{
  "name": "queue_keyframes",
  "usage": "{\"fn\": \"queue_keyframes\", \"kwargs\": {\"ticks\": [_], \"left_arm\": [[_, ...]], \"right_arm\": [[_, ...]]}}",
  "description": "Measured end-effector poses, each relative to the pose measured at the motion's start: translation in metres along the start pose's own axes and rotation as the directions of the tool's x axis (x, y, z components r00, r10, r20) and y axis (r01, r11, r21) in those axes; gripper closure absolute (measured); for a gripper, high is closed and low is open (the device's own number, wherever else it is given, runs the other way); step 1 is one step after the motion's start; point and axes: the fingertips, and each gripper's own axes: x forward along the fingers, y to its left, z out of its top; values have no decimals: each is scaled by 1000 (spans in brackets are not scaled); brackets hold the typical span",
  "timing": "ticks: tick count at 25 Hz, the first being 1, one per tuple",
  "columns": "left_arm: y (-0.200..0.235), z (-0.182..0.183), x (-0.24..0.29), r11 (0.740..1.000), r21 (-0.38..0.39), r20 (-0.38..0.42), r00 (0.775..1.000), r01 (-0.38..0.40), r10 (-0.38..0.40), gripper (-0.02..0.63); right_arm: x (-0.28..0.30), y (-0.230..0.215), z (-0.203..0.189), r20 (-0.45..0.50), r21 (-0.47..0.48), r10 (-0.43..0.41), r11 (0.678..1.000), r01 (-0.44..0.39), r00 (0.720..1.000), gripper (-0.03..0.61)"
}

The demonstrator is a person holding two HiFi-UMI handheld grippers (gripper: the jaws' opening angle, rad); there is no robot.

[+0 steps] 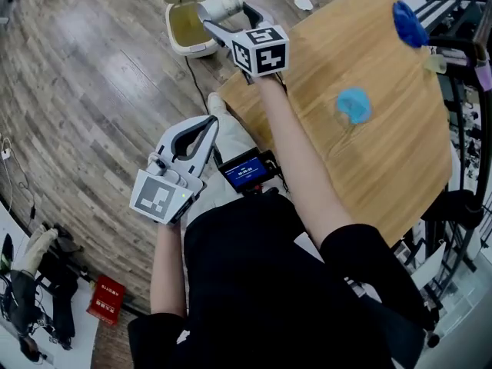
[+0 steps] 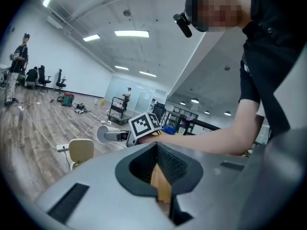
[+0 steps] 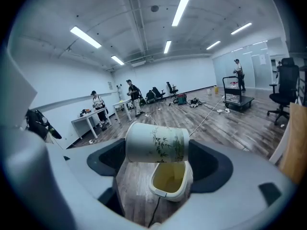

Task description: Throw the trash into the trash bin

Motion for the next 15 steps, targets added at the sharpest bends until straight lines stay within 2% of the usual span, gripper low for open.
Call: {"fn": "queue_keyframes", "kwargs": {"ticks": [3, 6, 12, 15], "left_arm": [[27, -13, 31, 1000, -3, -68, 998, -4, 4, 611], [55, -16, 59, 1000, -11, -69, 998, -5, 4, 611], [99, -20, 68, 996, -85, -93, 995, -37, 29, 611], [115, -35, 69, 989, -133, -105, 993, -68, 54, 611]], "right_arm": [[33, -17, -10, 10, 52, 23, 998, -23, 1000, 169], [70, -38, -25, -4, 81, 29, 996, -29, 1000, 169], [128, -47, -60, -100, 135, 41, 990, -27, 994, 168], [157, -53, -91, -180, 149, 52, 989, -25, 982, 169]]}}
